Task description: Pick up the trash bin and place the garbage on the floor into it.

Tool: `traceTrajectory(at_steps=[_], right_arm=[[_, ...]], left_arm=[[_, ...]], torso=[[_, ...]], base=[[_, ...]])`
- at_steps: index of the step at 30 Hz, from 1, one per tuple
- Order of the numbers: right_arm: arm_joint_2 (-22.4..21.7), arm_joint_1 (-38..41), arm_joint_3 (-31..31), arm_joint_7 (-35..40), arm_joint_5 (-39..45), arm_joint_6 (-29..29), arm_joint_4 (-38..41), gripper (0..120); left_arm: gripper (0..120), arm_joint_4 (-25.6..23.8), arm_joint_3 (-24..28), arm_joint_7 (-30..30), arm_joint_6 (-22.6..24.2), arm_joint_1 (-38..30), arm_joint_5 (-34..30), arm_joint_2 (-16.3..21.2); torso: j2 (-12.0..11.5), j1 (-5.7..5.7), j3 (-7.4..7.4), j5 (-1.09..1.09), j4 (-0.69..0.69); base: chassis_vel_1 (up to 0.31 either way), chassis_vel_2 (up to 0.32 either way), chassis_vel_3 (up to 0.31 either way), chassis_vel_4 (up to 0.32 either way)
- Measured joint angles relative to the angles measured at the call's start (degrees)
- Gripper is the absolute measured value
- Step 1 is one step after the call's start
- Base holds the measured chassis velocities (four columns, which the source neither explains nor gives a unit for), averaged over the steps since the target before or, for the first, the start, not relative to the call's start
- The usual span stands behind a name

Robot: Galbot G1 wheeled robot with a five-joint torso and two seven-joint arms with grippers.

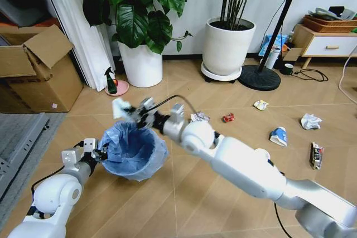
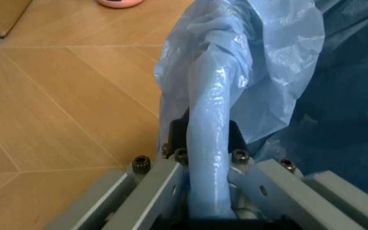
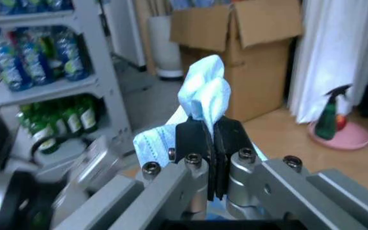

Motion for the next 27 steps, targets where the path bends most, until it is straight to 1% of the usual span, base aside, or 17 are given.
traceTrajectory(at_steps=[6, 7, 8, 9, 10, 13, 14, 17, 18, 19, 20, 22, 23, 25, 27], right_arm=[[-0.9, -1.0, -2.1, 0.6, -0.5, -0.4, 0.1, 1], [-1.0, -1.3, -2.4, 1.1, -0.6, -0.7, 0.0, 5], [-1.0, -1.4, -2.4, 1.3, -0.7, -0.8, 0.0, 7], [-1.0, -1.5, -2.6, 1.6, -0.7, -0.8, -0.1, 14], [-1.0, -1.5, -2.6, 1.6, -0.7, -0.8, -0.1, 14], [-1.0, -1.9, -3.1, 2.3, -1.2, -1.0, -0.2, 30], [-1.0, -1.9, -3.1, 2.3, -1.2, -1.0, -0.2, 30], [-1.4, -2.5, -3.2, 2.4, -1.9, -1.0, -0.3, 45], [-1.5, -2.6, -3.2, 2.5, -2.0, -0.9, -0.3, 48], [-1.5, -2.6, -3.2, 2.5, -2.0, -0.9, -0.3, 48], [-1.5, -2.8, -3.2, 2.5, -2.1, -0.9, -0.3, 55], [-1.5, -3.1, -3.5, 2.6, -2.3, -0.7, -0.5, 63], [-1.5, -3.1, -3.5, 2.6, -2.3, -0.7, -0.5, 63], [-1.5, -3.2, -3.6, 2.6, -2.5, -0.6, -0.6, 71], [-1.4, -3.2, -3.6, 2.6, -2.6, -0.4, -0.7, 81]], left_arm=[[0, 0.0, -0.3, 0.1, 0.0, 0.0, 0.0, 0.2], [0, 0.0, -0.3, 0.1, 0.0, 0.0, -0.1, 0.2], [0, 0.0, -0.3, 0.1, 0.0, 0.0, -0.1, 0.2], [0, 0.0, -0.3, 0.1, 0.0, 0.0, -0.1, 0.2], [0, 0.0, -0.3, 0.1, 0.0, 0.0, -0.1, 0.2], [0, 0.0, -0.3, 0.2, 0.0, 0.0, -0.1, 0.2], [0, 0.0, -0.3, 0.2, 0.0, 0.0, -0.1, 0.2], [0, -0.1, -0.3, 0.2, 0.0, -0.1, -0.1, 0.2], [0, -0.1, -0.3, 0.2, 0.0, -0.2, -0.1, 0.2], [0, -0.1, -0.3, 0.2, 0.0, -0.2, -0.1, 0.2], [0, -0.1, -0.4, 0.2, 0.0, -0.3, -0.1, 0.2], [0, -0.1, -0.4, 0.2, -0.1, -0.5, -0.1, 0.2], [0, -0.1, -0.4, 0.2, -0.1, -0.5, -0.1, 0.2], [0, -0.1, -0.4, 0.2, -0.1, -0.5, -0.2, 0.2], [0, -0.1, -0.4, 0.2, -0.1, -0.6, -0.2, 0.2]], torso=[[0.0, 0.0, 0.0, 0.01, -0.02], [0.0, 0.0, 0.0, 0.01, -0.01], [0.0, 0.0, 0.0, 0.01, -0.02], [0.0, 0.0, 0.0, 0.01, -0.01], [0.0, 0.0, 0.0, 0.01, -0.01], [0.0, -0.01, 0.0, 0.01, 0.0], [0.0, -0.01, 0.0, 0.01, 0.0], [0.0, -0.01, 0.0, 0.01, 0.0], [0.0, 0.0, 0.0, 0.01, 0.0], [0.0, 0.0, 0.0, 0.01, 0.0], [0.0, 0.0, 0.0, 0.01, 0.0], [0.0, 0.0, 0.0, 0.01, 0.0], [0.0, 0.0, 0.0, 0.01, 0.0], [0.0, 0.0, 0.0, 0.01, 0.0], [0.0, 0.0, 0.0, 0.01, 0.0]], base=[[0.0, 0.0, 0.0, 0.0], [0.0, 0.0, 0.0, 0.0], [0.0, 0.0, 0.0, 0.0], [0.0, 0.0, 0.0, 0.0], [0.0, 0.0, 0.0, 0.0], [0.0, 0.0, 0.0, 0.0], [0.0, 0.0, 0.0, 0.0], [0.0, 0.0, 0.0, 0.0], [0.0, 0.0, 0.0, 0.0], [0.0, 0.0, 0.0, 0.0], [0.0, 0.0, 0.0, 0.0], [0.0, 0.0, 0.0, 0.0], [0.0, 0.0, 0.0, 0.0], [0.0, 0.0, 0.0, 0.0], [0.0, 0.0, 0.0, 0.0]])
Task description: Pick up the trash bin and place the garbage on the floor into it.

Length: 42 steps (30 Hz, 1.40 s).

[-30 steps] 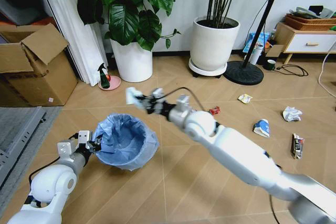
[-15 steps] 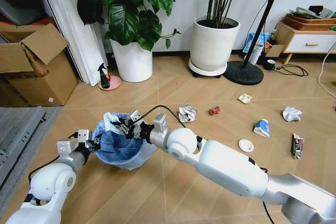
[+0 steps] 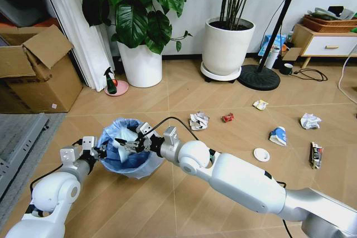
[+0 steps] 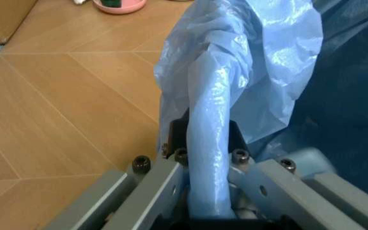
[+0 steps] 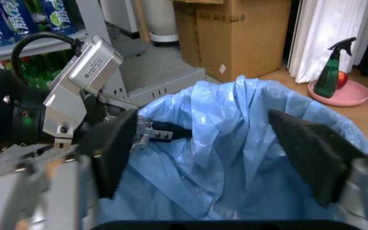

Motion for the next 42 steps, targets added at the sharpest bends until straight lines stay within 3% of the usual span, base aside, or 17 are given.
traceTrajectory(at_steps=[7, 20, 28, 29, 32, 36, 42], right_arm=[[-0.1, -0.5, 2.1, 2.5, 0.1, 0.0, 1.1, 100], [-7.7, -6.3, 16.6, 9.0, 0.2, -2.9, 7.4, 100], [-14.9, -19.7, 33.8, 10.6, -4.0, -3.8, 11.8, 100], [-14.9, -19.7, 33.8, 10.6, -4.0, -3.8, 11.8, 100], [-15.0, -28.6, 42.6, 11.1, -7.9, -3.4, 12.5, 100], [-14.1, -36.5, 49.3, 11.0, -12.2, -1.1, 12.6, 100], [-12.1, -43.2, 52.6, 10.6, -15.3, 0.2, 12.6, 100]], left_arm=[[0, 0.0, 0.0, 0.0, 0.0, -0.2, 0.0, 0.0], [0, 0.0, -0.4, 0.2, -0.1, 0.1, 0.0, 0.0], [0, -0.2, -1.0, 0.4, -0.1, 0.5, 0.1, -0.4], [0, -0.2, -1.0, 0.4, -0.1, 0.5, 0.1, -0.4], [0, -0.4, -1.0, 0.4, -0.2, 0.6, 0.2, -0.7], [0, -0.8, -1.3, 0.6, -0.3, 1.2, 0.4, -1.0], [0, -1.8, -2.3, 0.7, -0.4, 2.5, 0.7, -1.5]], torso=[[0.0, 0.0, 0.0, 0.0, 0.0], [0.0, 0.0, 0.0, 0.01, 0.0], [0.0, 0.0, 0.0, 0.03, 0.0], [0.0, 0.0, 0.0, 0.03, 0.0], [0.0, 0.0, 0.0, 0.04, -0.01], [0.0, 0.0, 0.0, 0.03, -0.01], [0.0, 0.0, -0.01, 0.02, 0.01]], base=[[0.0, 0.0, 0.0, 0.0], [0.0, 0.0, 0.0, 0.0], [0.0, 0.0, 0.0, 0.0], [0.0, 0.0, 0.0, 0.0], [0.0, 0.0, 0.0, 0.0], [0.0, 0.0, 0.0, 0.0], [0.0, 0.0, 0.0, 0.0]])
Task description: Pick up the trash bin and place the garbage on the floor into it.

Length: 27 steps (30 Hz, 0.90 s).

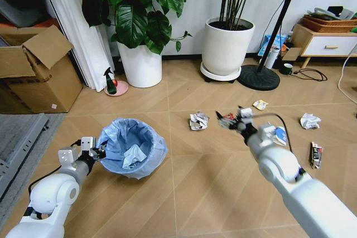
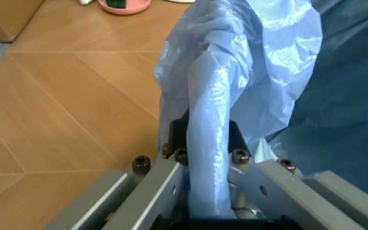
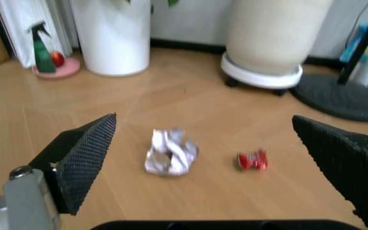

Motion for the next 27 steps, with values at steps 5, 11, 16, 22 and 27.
traceTrajectory(at_steps=[5, 11, 16, 22, 27], right_arm=[[1.6, -2.6, 0.9, -0.3, -1.2, 0.5, 0.1, 100], [2.4, -3.5, 1.3, -0.5, -1.6, 0.9, 0.0, 100], [2.5, -3.5, 1.2, -0.5, -1.7, 1.0, 0.0, 100], [2.6, -3.4, 0.9, -0.5, -1.7, 1.1, 0.0, 100], [2.8, -3.1, 0.7, -0.7, -1.6, 1.2, -0.2, 100]], left_arm=[[0, -0.7, 0.0, -0.1, 0.0, 0.1, 0.0, 0.0], [0, -1.2, -0.1, -0.1, 0.0, 0.5, 0.0, 0.2], [0, -1.4, 0.0, -0.2, 0.0, 0.8, 0.0, 0.1], [0, -1.6, 0.0, -0.2, 0.0, 1.1, 0.1, 0.1], [0, -1.7, -0.1, -0.3, 0.0, 1.4, 0.1, 0.1]], torso=[[0.0, 0.0, 0.0, -0.02, -0.01], [0.0, 0.0, 0.0, -0.02, -0.01], [0.0, 0.0, 0.01, -0.03, -0.01], [0.0, 0.01, 0.01, -0.03, -0.01], [0.0, 0.01, 0.01, -0.03, -0.01]], base=[[0.0, 0.0, 0.0, 0.0], [0.0, 0.0, 0.0, 0.0], [-0.054, 0.068, 0.063, -0.059], [-0.092, 0.094, 0.095, -0.094], [-0.087, 0.082, 0.079, -0.082]])
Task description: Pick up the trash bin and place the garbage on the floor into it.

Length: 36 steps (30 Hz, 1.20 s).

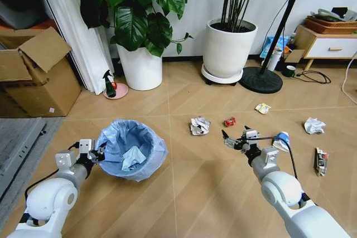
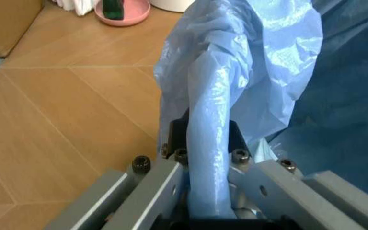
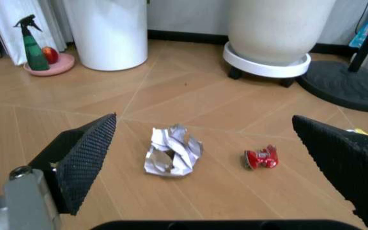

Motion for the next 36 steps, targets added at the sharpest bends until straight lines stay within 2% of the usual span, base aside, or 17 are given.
traceTrajectory(at_steps=[36], right_arm=[[0.9, 0.2, -0.7, -0.3, -0.2, 0.5, -0.9, 100]], left_arm=[[0, 0.5, 0.3, 0.2, -0.1, -0.7, 0.0, -0.1]], torso=[[0.0, 0.01, 0.0, 0.01, 0.0]], base=[[-0.126, 0.126, 0.13, -0.126]])
